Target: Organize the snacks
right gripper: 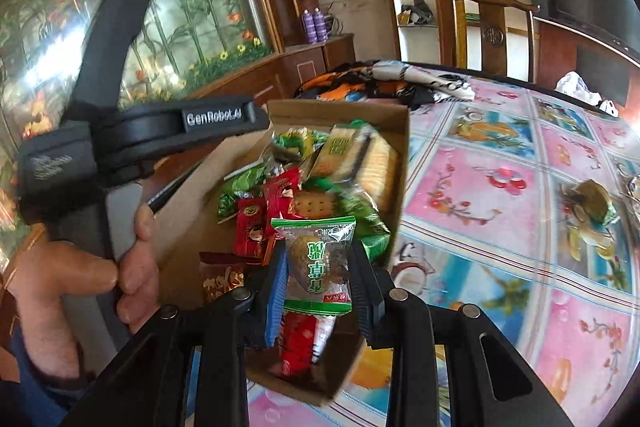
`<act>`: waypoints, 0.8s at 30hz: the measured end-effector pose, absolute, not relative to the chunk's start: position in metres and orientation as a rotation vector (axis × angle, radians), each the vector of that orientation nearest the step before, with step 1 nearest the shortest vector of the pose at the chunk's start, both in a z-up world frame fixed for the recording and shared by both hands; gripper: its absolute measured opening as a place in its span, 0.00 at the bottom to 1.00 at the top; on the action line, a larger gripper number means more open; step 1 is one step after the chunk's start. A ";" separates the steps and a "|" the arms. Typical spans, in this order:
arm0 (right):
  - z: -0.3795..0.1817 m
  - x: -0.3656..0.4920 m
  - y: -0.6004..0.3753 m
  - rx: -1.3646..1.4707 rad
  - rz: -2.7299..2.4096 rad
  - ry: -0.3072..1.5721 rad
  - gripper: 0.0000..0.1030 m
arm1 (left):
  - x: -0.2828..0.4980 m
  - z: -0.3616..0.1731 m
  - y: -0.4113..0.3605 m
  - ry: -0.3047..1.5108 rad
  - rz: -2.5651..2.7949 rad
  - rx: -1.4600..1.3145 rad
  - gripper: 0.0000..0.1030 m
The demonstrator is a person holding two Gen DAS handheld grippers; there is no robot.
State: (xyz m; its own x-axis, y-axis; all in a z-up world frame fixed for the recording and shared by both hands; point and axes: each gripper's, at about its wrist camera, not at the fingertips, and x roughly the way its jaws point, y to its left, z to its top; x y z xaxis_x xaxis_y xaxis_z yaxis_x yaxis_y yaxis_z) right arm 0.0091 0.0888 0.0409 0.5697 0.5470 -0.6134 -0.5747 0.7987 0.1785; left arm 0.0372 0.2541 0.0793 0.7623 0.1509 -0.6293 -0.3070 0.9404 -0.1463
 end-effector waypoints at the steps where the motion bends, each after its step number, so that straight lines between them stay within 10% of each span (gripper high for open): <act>1: 0.040 0.010 0.093 -0.050 0.654 0.705 0.32 | 0.039 0.078 0.252 0.669 0.240 -0.245 0.44; 15: 0.050 0.008 0.078 -0.041 0.712 0.663 0.40 | 0.043 0.076 0.239 0.675 0.208 -0.210 0.55; 21: 0.064 0.002 0.038 -0.021 0.533 0.559 0.89 | 0.035 0.082 0.223 0.611 0.242 -0.156 0.78; 24: 0.066 0.004 0.026 -0.018 0.458 0.549 0.95 | 0.026 0.090 0.212 0.530 0.292 -0.111 0.95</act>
State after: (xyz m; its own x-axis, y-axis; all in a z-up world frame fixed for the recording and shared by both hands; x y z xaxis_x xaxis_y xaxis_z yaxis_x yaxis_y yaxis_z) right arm 0.0040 0.0264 0.0662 0.7551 0.4151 -0.5074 -0.4245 0.8994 0.1039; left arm 0.0264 0.2119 0.0900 0.8228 0.2456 -0.5125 -0.3024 0.9528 -0.0289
